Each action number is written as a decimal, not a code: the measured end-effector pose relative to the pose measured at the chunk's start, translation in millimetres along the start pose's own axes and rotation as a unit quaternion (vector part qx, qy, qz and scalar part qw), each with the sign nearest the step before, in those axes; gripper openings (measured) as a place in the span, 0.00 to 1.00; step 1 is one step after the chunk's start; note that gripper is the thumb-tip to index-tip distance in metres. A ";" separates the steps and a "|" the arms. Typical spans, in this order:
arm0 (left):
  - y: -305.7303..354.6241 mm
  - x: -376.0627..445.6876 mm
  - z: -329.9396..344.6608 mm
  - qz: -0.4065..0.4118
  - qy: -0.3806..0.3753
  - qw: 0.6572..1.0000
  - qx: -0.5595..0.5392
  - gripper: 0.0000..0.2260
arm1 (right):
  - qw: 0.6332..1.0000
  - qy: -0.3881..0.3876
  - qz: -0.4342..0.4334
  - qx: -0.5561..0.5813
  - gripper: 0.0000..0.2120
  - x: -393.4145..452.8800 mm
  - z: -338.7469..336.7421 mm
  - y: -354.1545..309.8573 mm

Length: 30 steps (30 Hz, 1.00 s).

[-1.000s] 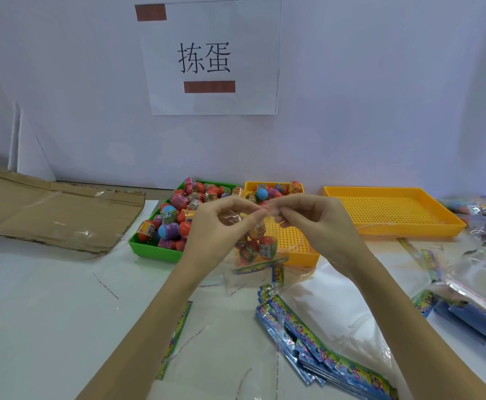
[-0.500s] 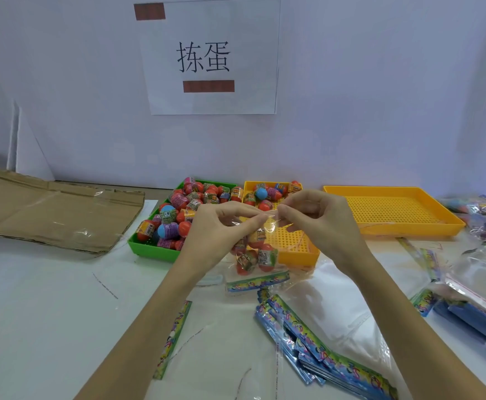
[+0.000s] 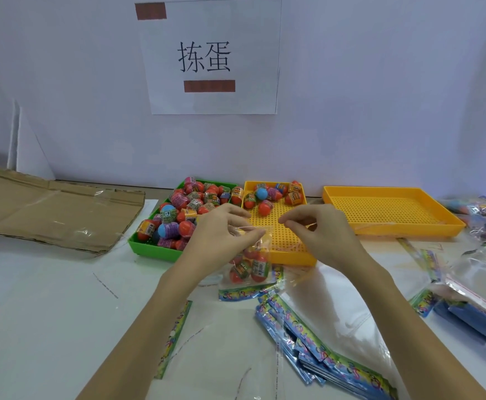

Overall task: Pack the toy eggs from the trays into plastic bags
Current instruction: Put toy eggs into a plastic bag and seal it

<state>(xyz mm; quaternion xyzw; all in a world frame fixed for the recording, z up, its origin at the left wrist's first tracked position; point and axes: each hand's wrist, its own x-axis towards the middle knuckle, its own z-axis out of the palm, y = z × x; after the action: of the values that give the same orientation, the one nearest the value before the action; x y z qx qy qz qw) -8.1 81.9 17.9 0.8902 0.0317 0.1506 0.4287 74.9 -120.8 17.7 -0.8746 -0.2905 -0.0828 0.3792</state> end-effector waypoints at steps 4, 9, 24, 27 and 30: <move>-3.2 2.8 0.1 0.015 0.020 1.000 -0.013 0.11 | 1.000 -0.024 0.000 -0.001 0.09 -0.5 0.0 -2.9; -2.5 1.4 -1.9 -0.013 0.041 0.995 -0.090 0.23 | 0.996 -0.036 0.029 0.077 0.11 -0.8 -2.7 -7.0; -1.1 1.2 -3.2 -0.042 0.057 0.962 -0.263 0.04 | 0.989 0.065 0.064 -0.113 0.06 -1.5 -6.2 -1.5; 2.3 1.2 -1.1 -0.075 0.078 0.933 -0.343 0.03 | 0.995 0.083 0.048 -0.007 0.11 -1.5 -11.3 -4.4; 4.0 0.6 -0.1 -0.091 0.117 0.914 -0.378 0.03 | 0.962 0.020 0.148 0.230 0.29 1.5 -7.7 -17.4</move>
<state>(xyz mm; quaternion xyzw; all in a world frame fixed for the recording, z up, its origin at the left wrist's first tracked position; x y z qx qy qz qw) -7.9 79.6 21.1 0.6308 0.1031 0.2143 0.7386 66.8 -116.1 34.4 -0.7951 -0.1617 0.0259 0.5839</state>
